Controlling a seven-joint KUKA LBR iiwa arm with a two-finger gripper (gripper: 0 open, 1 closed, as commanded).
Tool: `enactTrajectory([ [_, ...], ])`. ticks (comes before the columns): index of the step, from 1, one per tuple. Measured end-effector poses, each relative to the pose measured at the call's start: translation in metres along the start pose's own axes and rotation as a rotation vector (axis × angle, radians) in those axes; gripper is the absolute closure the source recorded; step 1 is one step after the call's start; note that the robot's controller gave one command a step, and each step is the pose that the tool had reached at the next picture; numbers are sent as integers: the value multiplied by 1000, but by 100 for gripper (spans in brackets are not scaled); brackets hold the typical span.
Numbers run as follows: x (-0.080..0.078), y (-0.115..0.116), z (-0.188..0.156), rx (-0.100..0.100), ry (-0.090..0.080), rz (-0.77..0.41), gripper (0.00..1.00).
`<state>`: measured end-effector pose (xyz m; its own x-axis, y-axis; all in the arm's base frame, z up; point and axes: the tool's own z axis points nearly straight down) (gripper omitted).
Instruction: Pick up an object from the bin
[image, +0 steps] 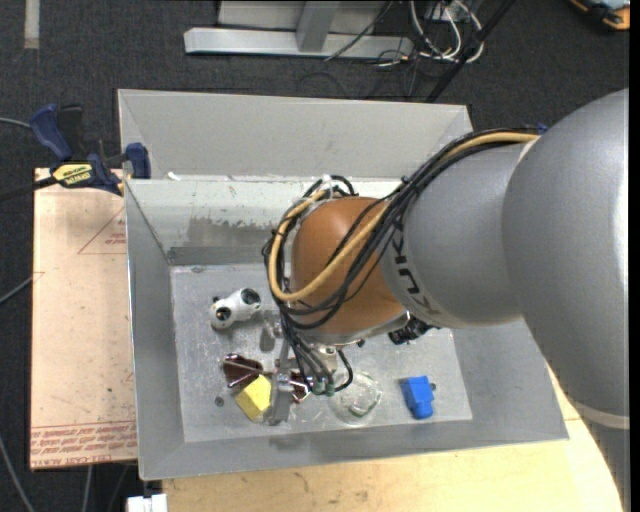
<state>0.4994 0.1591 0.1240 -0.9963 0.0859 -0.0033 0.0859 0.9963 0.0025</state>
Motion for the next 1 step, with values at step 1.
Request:
enactTrajectory([
  [1, 0, 7, 54, 2, 3, 118, 0],
])
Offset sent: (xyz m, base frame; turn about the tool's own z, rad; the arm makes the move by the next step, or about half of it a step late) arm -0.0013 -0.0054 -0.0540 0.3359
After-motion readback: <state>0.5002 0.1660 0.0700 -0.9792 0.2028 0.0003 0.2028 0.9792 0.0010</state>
